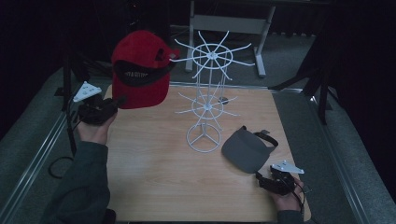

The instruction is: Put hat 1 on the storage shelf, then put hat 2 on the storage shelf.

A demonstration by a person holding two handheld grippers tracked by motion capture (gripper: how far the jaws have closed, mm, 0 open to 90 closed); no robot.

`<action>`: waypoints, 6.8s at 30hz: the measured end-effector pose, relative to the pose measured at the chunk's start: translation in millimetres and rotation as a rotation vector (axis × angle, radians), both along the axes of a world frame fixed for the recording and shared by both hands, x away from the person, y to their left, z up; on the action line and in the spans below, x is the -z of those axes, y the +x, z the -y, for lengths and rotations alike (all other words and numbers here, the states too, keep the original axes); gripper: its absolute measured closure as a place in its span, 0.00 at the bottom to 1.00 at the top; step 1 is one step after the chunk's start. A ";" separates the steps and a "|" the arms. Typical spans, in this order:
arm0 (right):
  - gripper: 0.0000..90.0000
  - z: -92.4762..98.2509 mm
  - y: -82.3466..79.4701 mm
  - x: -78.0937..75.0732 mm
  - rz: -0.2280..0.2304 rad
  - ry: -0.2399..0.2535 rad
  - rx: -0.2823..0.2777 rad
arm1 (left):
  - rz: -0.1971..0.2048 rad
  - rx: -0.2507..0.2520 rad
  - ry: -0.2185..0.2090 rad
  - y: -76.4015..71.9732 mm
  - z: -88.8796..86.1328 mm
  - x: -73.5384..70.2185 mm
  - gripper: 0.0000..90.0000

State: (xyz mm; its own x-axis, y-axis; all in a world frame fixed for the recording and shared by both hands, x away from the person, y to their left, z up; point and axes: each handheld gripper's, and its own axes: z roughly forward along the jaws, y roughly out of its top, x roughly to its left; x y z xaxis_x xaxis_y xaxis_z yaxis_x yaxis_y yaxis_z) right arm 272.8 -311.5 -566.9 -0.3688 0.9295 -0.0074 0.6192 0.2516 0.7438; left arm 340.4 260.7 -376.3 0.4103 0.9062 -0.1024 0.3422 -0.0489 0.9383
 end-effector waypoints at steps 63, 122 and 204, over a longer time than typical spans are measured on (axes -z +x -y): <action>0.33 -0.1 0.2 0.1 0.000 0.001 -0.002 | 0.113 0.029 -0.100 4.8 27.2 -54.7 0.95; 0.33 -0.1 0.3 0.1 0.000 -0.001 -0.007 | -0.010 0.105 -0.030 -16.5 44.5 56.5 0.92; 0.60 25.8 41.6 -57.7 0.007 0.004 0.029 | -0.046 0.004 0.006 -50.6 4.5 80.3 0.60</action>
State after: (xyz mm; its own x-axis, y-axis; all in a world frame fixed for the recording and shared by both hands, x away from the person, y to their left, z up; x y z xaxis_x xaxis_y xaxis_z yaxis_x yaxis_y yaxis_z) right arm 314.4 -337.3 -509.2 -0.3413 0.9400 -0.0058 0.6209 0.2301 0.7493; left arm 289.7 256.2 -456.6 0.4093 0.9050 -0.1160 0.3848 -0.0559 0.9213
